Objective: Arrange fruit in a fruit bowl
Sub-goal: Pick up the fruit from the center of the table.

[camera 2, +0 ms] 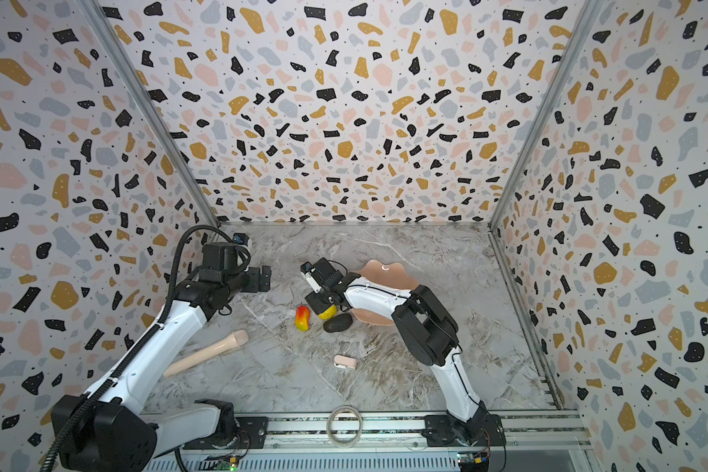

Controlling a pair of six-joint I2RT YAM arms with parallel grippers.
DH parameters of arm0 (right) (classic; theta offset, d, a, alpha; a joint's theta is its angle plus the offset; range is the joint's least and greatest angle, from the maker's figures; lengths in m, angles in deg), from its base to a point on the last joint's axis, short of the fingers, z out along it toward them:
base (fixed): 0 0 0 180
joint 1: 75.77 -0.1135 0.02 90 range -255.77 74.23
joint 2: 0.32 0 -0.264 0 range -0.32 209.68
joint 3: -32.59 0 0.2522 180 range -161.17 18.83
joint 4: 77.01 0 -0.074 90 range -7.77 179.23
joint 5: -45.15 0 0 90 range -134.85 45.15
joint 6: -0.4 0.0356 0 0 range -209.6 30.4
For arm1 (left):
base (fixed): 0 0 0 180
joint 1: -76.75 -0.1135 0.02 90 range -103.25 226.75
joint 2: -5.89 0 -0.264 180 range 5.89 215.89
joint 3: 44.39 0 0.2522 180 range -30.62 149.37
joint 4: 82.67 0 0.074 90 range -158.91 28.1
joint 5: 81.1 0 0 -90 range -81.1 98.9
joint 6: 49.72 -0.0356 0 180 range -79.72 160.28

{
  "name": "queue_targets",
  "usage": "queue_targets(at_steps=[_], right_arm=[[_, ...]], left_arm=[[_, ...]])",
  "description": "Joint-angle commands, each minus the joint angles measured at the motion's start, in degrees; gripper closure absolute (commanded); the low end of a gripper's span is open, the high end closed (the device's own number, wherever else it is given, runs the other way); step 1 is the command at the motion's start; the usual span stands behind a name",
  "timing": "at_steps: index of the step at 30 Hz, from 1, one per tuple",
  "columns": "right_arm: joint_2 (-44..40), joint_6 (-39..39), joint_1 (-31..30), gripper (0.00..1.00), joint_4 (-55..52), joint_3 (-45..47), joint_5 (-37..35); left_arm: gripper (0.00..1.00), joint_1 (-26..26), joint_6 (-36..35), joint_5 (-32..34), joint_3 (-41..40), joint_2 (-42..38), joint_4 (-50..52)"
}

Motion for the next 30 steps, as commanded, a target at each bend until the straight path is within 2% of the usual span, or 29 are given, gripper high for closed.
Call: queue_targets(at_steps=[1, 25, 30], right_arm=[[-0.77, 0.37, -0.88, 0.34, -1.84, -1.29, -0.57], [-1.52, 0.21, -1.32, 0.34, -4.9, 0.75, -5.88], [-2.0, 0.08, -1.43, 0.36, -5.0, 1.1, -5.55]], left_arm=[[0.0, 0.19, -0.98, -0.73, 0.49, -1.18, 0.46], [0.0, 0.19, -0.74, -3.33, 3.29, -1.71, 4.84], [0.0, 0.19, -0.91, -3.86, 3.92, -1.63, 5.53]])
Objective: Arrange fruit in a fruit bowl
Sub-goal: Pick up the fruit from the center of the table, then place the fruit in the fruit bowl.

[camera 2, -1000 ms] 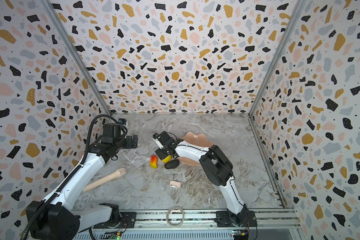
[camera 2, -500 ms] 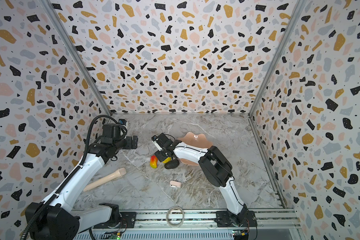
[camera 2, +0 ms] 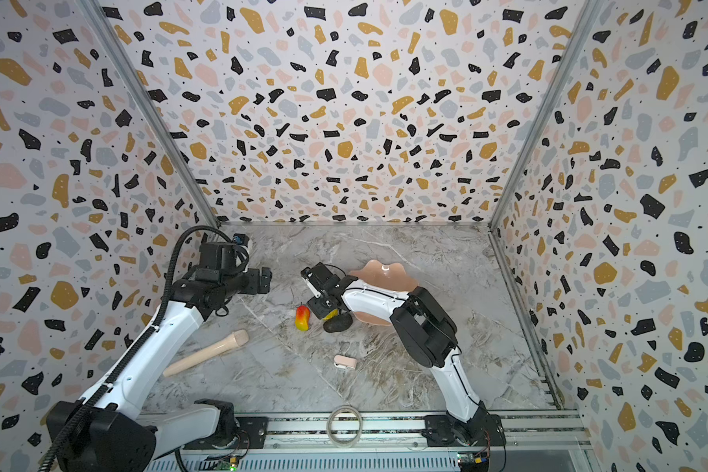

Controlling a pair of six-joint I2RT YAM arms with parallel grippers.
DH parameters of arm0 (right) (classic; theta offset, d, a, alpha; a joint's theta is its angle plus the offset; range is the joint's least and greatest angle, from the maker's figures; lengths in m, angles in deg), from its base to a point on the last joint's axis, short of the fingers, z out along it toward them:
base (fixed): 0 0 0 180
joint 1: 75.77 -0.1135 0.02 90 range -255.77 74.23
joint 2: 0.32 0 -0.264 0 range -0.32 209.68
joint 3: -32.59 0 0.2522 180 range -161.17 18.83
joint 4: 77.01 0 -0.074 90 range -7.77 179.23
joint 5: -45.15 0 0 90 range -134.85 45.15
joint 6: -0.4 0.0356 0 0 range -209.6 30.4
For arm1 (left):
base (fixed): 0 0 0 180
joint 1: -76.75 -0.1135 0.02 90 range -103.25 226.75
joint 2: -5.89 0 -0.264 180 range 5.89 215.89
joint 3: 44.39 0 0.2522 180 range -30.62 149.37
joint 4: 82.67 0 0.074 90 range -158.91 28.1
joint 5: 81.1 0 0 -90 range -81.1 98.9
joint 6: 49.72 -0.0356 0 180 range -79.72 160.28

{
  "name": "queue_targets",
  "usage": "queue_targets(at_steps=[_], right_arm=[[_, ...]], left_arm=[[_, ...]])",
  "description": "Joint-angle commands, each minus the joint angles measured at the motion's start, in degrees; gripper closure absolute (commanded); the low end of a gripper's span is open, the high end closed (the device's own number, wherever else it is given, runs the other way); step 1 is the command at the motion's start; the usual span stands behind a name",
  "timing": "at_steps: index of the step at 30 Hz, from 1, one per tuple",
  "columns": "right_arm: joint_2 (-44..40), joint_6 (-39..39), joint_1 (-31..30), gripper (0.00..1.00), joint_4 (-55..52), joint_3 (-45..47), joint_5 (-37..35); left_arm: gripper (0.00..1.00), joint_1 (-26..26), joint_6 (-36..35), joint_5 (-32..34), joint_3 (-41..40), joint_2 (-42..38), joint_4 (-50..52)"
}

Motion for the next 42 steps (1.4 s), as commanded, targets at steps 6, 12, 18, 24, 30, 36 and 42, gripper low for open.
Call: queue_targets(at_steps=[6, 12, 18, 24, 30, 36, 42], right_arm=[[-2.29, 0.12, -0.45, 0.49, -1.76, 0.6, -0.18], [-4.71, -0.39, -0.62, 0.58, -0.13, 0.37, 0.6], [-9.9, -2.13, -1.27, 0.61, 1.65, -0.29, 1.03], [-16.86, -3.64, 0.44, 0.63, 1.76, 1.11, -1.77], [-22.43, -3.22, 8.17, 0.65, 1.7, 8.35, -2.56], [-25.93, -2.67, 15.65, 0.66, 4.15, 18.32, -1.8], [-25.26, -2.24, 18.33, 0.68, 8.4, 24.59, -0.67]], left_arm=[[0.0, 0.13, -0.96, -1.35, 2.73, -0.95, 2.1], [0.0, 0.19, -1.09, -1.15, 2.82, -1.03, 2.41], [0.0, 0.19, -1.02, -1.47, 2.51, -0.71, 2.33], [0.0, 0.36, -0.94, -1.94, 2.98, -0.61, 2.79], [0.0, 1.22, -1.44, -0.98, 4.55, -0.8, 4.98], [0.01, 1.66, -1.36, -3.06, 4.18, -0.96, 5.0], [0.0, 2.47, -1.31, -2.46, 4.91, 0.0, 5.58]])
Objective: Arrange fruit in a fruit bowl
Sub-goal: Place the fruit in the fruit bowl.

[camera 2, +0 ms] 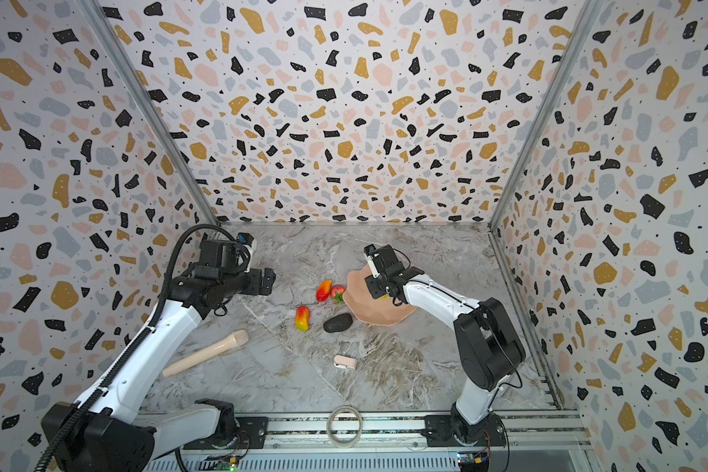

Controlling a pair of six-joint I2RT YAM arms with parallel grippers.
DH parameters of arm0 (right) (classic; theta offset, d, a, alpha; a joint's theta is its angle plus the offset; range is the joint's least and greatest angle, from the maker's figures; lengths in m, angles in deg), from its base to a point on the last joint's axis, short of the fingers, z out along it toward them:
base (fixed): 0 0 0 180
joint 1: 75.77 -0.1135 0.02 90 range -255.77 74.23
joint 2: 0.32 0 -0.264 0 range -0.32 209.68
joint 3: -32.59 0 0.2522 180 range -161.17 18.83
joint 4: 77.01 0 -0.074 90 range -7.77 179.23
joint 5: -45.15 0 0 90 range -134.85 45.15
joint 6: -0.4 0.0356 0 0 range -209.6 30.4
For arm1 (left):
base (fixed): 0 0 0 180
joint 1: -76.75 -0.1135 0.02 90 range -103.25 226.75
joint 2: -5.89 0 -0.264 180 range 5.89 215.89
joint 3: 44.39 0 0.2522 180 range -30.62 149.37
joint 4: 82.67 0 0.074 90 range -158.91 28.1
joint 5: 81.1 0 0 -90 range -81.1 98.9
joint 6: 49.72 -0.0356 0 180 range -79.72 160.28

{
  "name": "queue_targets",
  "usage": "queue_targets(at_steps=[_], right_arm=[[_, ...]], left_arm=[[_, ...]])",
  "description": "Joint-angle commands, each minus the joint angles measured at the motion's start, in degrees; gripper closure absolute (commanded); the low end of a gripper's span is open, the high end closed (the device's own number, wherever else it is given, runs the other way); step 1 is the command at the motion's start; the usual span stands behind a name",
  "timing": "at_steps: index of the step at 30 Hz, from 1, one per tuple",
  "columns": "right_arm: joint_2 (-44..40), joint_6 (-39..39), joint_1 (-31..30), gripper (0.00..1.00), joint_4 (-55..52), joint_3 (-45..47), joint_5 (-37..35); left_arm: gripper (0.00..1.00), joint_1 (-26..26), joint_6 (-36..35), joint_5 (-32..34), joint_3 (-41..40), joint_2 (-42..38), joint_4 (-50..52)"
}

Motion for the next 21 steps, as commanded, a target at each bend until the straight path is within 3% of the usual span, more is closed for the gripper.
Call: queue_targets(at_steps=[1, 12, 21], right_arm=[[-0.95, 0.39, 0.09, 0.68, 4.07, 1.08, 0.98], [3.29, 0.73, 0.99, 0.68, 8.69, 3.74, 1.35], [4.02, 0.72, 1.58, 0.52, 8.88, 4.62, 1.44]], left_arm=[[0.0, 0.68, -0.47, -0.27, 2.02, 0.26, 0.99], [0.0, 1.3, -0.48, 0.44, 1.91, 1.07, 1.08], [0.0, 1.61, -0.58, 0.48, 1.8, 1.88, 0.65]])
